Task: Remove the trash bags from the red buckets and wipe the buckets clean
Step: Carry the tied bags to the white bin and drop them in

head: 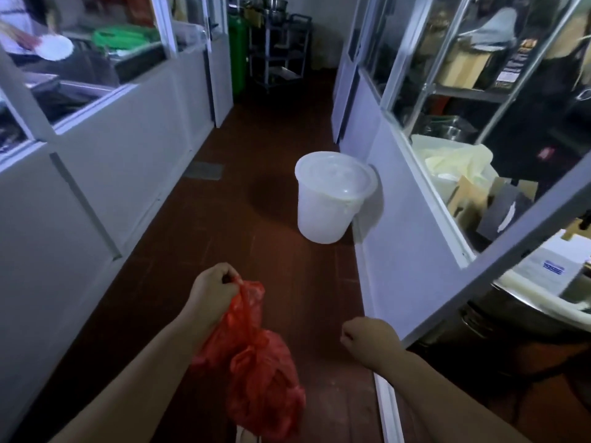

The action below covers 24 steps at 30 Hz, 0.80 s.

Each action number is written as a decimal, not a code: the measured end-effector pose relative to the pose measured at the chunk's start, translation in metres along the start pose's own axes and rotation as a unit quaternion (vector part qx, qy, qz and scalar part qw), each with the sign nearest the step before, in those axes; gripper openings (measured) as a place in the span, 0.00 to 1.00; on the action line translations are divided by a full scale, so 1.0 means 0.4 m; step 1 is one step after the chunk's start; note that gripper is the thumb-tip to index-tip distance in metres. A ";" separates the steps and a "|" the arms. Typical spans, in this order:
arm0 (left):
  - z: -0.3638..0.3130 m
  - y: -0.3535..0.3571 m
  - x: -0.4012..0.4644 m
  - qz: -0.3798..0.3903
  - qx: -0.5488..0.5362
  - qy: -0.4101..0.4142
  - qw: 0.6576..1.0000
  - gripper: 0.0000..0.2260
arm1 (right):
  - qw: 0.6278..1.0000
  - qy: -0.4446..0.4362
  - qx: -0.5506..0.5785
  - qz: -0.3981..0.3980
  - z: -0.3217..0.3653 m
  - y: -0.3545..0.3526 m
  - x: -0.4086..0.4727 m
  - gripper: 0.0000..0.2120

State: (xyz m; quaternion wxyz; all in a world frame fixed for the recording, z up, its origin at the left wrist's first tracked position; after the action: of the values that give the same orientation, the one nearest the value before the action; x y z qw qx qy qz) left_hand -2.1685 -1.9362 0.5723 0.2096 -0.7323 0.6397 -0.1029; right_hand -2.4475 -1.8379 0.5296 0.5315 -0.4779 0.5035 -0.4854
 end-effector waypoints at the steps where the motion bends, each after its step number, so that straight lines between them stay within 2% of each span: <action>1: -0.012 0.030 0.061 0.011 -0.001 0.001 1.000 0.11 | 1.000 0.009 -0.001 0.003 -0.015 0.002 0.063 0.12; 8: -0.110 0.196 0.454 0.065 0.021 -0.020 0.997 0.10 | 0.999 0.044 -0.003 0.031 -0.104 -0.047 0.474 0.11; 15: -0.226 0.361 0.789 0.050 0.036 -0.002 0.998 0.07 | 0.998 0.060 0.023 0.021 -0.249 -0.072 0.826 0.11; 24: -0.308 0.618 1.218 -0.001 0.044 -0.060 0.997 0.07 | 0.995 0.045 0.071 0.057 -0.512 -0.030 1.357 0.10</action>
State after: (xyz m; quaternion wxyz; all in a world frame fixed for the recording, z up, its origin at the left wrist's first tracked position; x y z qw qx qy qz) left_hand -2.3629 -2.4586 0.5163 0.2792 -0.7281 0.6199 -0.0869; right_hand -2.6406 -2.3839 0.4957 0.5676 -0.3875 0.5174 -0.5099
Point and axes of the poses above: each hand's wrist, its own x-axis towards the middle knuckle, its own y-axis out of the palm, z = x × y, the point moved 1 cm from there along x, towards the middle knuckle, and after that the axes turned 12 degrees about -z, right-handed, at the moved point
